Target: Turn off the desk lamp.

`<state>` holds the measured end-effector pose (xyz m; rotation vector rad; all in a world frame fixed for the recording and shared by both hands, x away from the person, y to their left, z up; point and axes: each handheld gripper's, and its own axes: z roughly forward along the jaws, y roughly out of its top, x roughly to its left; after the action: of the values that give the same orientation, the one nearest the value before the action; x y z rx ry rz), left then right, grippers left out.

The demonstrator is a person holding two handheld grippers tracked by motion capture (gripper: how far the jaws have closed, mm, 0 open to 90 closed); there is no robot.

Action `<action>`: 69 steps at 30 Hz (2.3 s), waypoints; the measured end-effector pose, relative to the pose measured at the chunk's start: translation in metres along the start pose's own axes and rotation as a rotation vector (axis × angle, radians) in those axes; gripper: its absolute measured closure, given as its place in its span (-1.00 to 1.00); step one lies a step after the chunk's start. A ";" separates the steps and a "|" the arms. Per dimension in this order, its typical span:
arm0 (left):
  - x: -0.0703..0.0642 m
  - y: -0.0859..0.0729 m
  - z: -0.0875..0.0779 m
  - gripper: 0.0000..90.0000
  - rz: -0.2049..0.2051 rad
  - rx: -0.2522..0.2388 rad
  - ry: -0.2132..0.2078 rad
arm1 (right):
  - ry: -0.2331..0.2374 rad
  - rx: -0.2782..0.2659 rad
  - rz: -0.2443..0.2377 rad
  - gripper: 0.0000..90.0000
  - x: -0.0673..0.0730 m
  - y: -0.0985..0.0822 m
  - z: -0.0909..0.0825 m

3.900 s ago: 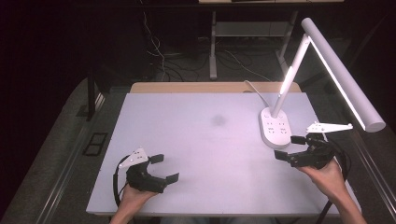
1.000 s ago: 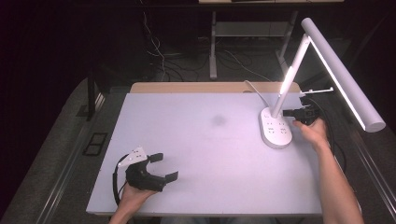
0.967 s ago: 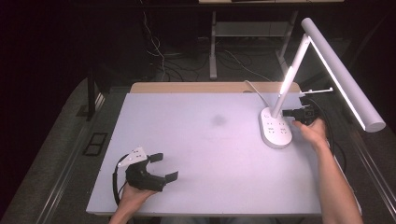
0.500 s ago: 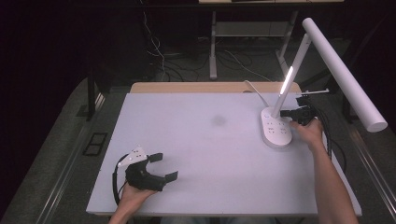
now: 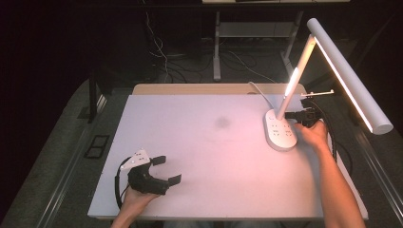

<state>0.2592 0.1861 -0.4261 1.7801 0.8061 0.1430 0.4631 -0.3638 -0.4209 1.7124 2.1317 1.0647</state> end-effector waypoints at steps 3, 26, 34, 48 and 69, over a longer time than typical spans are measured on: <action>0.000 0.000 0.000 -1.00 -0.003 -0.001 0.001 | 0.002 0.000 0.006 1.00 -0.001 0.000 0.000; 0.000 0.000 0.000 -1.00 -0.002 -0.001 0.000 | 0.012 -0.011 0.026 1.00 -0.004 -0.001 0.000; 0.000 0.000 0.000 -1.00 0.000 0.000 0.000 | -0.012 0.000 0.014 1.00 -0.003 0.000 -0.001; -0.001 -0.001 0.002 -1.00 0.002 0.006 -0.006 | -0.031 -0.006 0.000 1.00 -0.001 -0.003 0.000; 0.000 0.000 0.001 -1.00 -0.002 -0.002 -0.004 | -0.038 -0.049 -0.010 0.78 0.004 0.001 -0.019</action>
<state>0.2594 0.1856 -0.4265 1.7768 0.8047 0.1390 0.4515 -0.3673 -0.4059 1.6851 2.0717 1.0645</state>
